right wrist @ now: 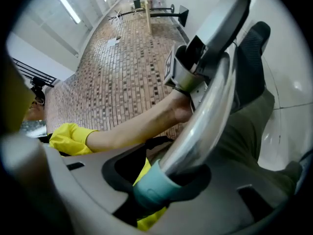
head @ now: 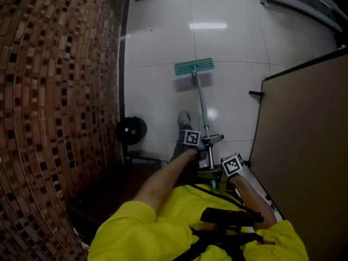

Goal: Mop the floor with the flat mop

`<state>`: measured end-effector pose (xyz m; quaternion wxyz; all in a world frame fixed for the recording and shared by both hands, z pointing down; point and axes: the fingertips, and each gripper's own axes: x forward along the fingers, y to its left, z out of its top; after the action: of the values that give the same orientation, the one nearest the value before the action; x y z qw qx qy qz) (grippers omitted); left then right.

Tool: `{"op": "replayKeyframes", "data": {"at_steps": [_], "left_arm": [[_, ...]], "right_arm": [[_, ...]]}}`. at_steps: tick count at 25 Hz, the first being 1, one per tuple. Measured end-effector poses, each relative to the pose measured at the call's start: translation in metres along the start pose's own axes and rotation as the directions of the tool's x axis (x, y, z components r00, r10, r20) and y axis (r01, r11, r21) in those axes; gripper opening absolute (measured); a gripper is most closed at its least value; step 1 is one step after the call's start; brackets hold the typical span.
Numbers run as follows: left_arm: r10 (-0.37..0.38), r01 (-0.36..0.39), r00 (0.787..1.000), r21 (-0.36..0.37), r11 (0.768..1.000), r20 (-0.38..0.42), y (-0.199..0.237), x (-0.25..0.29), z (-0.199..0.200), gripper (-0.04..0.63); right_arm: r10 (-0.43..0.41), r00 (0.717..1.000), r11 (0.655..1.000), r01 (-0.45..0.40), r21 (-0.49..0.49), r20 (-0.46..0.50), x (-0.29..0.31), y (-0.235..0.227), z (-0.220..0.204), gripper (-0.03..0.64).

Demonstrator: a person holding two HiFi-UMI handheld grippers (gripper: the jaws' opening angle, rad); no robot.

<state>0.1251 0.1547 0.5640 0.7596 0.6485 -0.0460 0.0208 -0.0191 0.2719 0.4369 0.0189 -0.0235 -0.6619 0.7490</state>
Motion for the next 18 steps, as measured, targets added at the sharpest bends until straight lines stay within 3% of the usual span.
{"op": "replayKeyframes", "data": {"at_steps": [5,10,14,18], "left_arm": [[-0.020,0.018,1.000,0.088,0.996,0.021,-0.046,0.007,0.004,0.209],[-0.043,0.037,0.999,0.190,0.981,0.027,-0.083,0.013,0.009,0.204],[0.009,-0.019,0.999,0.206,0.978,0.052,-0.097,0.010,0.007,0.207],[-0.025,0.011,0.997,0.206,0.978,0.066,-0.112,0.012,0.005,0.207]], "right_arm": [[-0.032,0.999,0.997,0.029,-0.074,-0.041,-0.006,0.032,-0.008,0.150],[-0.031,0.999,0.993,0.030,-0.115,-0.011,-0.016,0.052,-0.011,0.150],[-0.050,0.999,0.988,0.048,-0.148,-0.011,-0.026,0.064,-0.016,0.150],[-0.047,0.999,0.986,0.044,-0.161,-0.013,-0.027,0.074,-0.019,0.151]]}}
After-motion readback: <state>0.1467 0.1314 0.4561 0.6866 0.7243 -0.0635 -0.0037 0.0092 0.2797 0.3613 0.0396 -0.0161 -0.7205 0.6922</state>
